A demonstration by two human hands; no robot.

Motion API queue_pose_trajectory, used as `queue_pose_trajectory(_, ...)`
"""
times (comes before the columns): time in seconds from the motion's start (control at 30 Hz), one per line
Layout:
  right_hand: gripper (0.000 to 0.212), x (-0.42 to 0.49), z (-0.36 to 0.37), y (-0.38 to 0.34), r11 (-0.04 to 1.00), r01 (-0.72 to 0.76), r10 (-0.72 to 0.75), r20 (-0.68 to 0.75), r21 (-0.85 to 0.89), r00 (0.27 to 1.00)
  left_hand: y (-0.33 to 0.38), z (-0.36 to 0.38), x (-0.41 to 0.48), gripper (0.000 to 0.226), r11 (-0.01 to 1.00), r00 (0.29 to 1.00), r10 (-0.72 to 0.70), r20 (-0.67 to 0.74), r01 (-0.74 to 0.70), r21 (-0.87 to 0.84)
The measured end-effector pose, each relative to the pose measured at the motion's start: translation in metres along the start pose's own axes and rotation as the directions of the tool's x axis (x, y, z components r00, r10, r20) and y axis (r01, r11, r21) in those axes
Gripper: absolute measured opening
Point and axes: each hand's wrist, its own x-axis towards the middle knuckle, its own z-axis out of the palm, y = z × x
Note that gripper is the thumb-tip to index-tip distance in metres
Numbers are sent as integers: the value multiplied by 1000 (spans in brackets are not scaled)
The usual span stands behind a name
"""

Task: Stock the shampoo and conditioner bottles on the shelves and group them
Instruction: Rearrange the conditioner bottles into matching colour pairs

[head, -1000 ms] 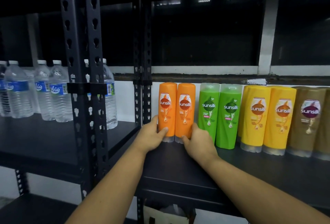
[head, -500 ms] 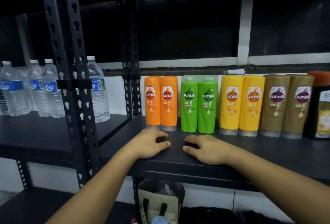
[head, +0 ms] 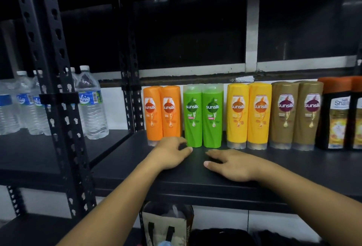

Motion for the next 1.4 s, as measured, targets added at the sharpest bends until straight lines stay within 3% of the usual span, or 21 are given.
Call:
queue_pose_trajectory(0.1, 66, 12, -8, 3, 985, -30, 77, -275, 171, 958, 7, -6, 17, 43, 995, 978, -72, -194, 56, -88)
queue_pose_trajectory(0.2, 69, 25, -12, 8, 963, -55, 174, -451, 265, 875, 16, -9, 32, 45, 978, 959, -140, -248, 95, -185)
queue_pose_trajectory(0.3, 74, 37, -11, 10, 935, -65, 232, -466, 347, 854, 25, -8, 44, 50, 972, 944, -162, -287, 102, -213)
queue_pose_trajectory(0.43, 64, 54, -8, 11, 918, -12, 241, -534, 396, 811, 36, 2, 55, 46, 968, 935, -173, -310, 103, -230)
queue_pose_trajectory(0.7, 84, 66, 6, 13, 954, -26, 226, -660, 298, 716, 31, 36, 58, 52, 970, 906, -132, -401, 33, -243)
queue_pose_trajectory(1.1, 62, 64, 9, 13, 973, -144, 231, -690, 182, 686, 23, 42, 62, 55, 953, 914, -74, -400, -54, -299)
queue_pose_trajectory(1.3, 33, 66, 8, 17, 970, -196, 243, -677, 147, 694, 22, 43, 60, 53, 951, 911, -74, -407, -59, -304)
queue_pose_trajectory(1.4, 30, 68, 9, 20, 967, -217, 248, -672, 133, 698, 20, 44, 61, 46, 956, 899, -99, -427, -32, -290)
